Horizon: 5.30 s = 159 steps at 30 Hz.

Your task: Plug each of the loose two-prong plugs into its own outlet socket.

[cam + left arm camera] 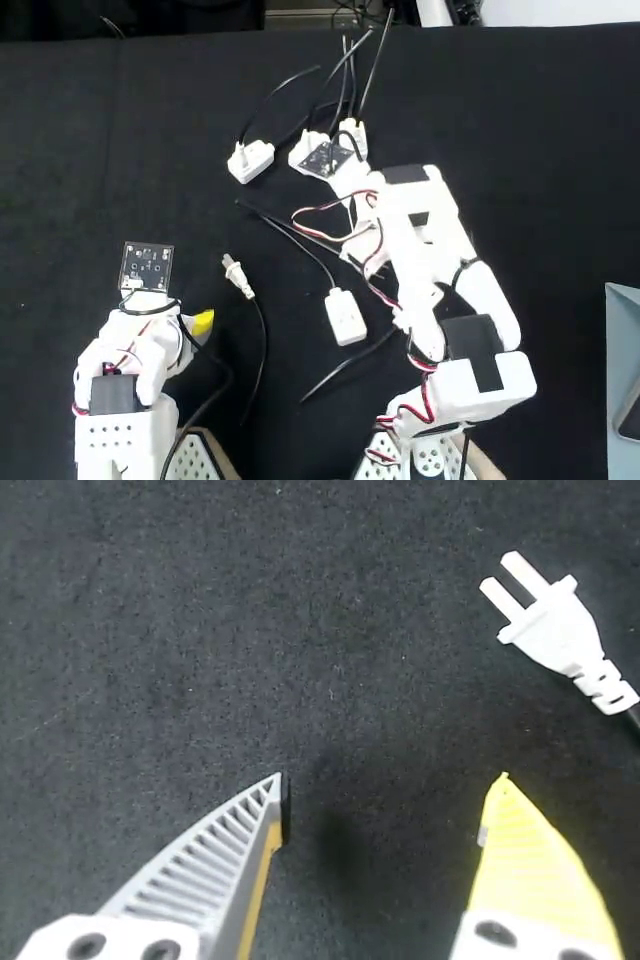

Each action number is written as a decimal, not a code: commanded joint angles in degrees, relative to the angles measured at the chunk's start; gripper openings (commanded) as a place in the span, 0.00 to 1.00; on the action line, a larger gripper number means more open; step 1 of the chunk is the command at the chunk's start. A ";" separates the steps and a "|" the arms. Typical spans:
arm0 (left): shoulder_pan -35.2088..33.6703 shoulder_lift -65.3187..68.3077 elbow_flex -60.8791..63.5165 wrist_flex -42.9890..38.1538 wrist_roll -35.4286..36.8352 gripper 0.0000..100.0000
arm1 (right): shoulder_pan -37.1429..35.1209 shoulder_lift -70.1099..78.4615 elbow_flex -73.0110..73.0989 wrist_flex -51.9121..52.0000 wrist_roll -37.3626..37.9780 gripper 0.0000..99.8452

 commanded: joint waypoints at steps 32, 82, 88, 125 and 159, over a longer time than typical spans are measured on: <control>0.22 0.09 1.10 0.18 -0.09 0.31 | -3.78 -3.56 11.30 -14.24 1.05 0.15; 0.22 0.09 1.10 0.18 -0.09 0.31 | -4.66 -0.48 12.18 -15.12 1.23 0.14; 0.22 0.09 1.10 0.18 -0.09 0.31 | -4.66 -1.45 11.47 -15.38 1.23 0.01; 0.22 0.09 1.10 0.18 -0.09 0.31 | -6.77 -11.82 22.11 -17.14 1.14 0.18; 0.22 0.09 1.10 0.18 -0.09 0.31 | -6.59 -2.77 3.74 3.08 0.53 0.06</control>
